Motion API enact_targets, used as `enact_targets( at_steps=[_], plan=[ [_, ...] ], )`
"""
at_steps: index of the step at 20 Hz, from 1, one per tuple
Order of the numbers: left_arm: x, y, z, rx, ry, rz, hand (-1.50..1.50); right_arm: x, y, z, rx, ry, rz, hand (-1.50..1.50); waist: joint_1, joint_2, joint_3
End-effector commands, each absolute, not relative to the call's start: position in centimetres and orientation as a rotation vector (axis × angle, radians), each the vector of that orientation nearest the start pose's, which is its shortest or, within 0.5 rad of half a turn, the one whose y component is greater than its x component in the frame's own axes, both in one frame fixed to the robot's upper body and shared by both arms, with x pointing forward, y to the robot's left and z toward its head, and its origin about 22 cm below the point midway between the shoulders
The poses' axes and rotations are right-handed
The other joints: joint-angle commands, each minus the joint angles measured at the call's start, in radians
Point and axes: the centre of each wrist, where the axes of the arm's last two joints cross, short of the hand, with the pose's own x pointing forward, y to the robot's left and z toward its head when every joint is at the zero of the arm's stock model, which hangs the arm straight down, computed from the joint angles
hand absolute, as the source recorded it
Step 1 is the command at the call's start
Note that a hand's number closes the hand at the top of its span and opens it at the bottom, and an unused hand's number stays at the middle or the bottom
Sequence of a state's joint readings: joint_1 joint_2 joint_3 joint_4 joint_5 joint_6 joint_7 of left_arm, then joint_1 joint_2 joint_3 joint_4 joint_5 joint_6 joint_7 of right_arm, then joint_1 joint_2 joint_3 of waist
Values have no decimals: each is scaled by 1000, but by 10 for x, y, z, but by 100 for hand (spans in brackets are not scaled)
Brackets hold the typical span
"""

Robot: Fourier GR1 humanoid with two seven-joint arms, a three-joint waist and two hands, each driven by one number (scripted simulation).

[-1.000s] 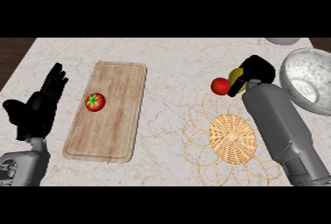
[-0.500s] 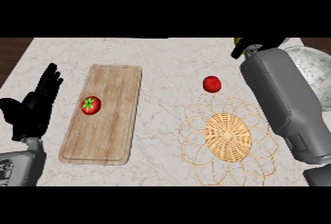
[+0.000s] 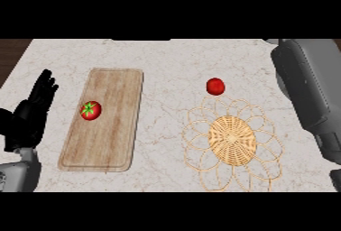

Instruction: Pick the lemon from the placemat and place it in the bowl

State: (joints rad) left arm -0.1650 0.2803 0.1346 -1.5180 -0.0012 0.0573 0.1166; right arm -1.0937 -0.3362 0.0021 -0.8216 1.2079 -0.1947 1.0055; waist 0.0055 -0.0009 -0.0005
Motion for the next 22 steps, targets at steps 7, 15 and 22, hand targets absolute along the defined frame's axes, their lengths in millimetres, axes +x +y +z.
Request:
enact_targets(
  at_steps=[7, 15, 22],
  plan=[
    [286, 294, 65, 306, -1584, -86, 0, 440, -300, 184, -1529, -1023, 61, 150, 5, 6, 2],
    [276, 303, 44, 313, -1593, -85, 0, 429, -367, 148, -1506, -1019, 69, 150, 13, 9, 1],
    [286, 299, 68, 312, -1606, -93, 0, 404, -424, 115, -1423, -645, 108, 150, 31, 18, 2]
  ],
)
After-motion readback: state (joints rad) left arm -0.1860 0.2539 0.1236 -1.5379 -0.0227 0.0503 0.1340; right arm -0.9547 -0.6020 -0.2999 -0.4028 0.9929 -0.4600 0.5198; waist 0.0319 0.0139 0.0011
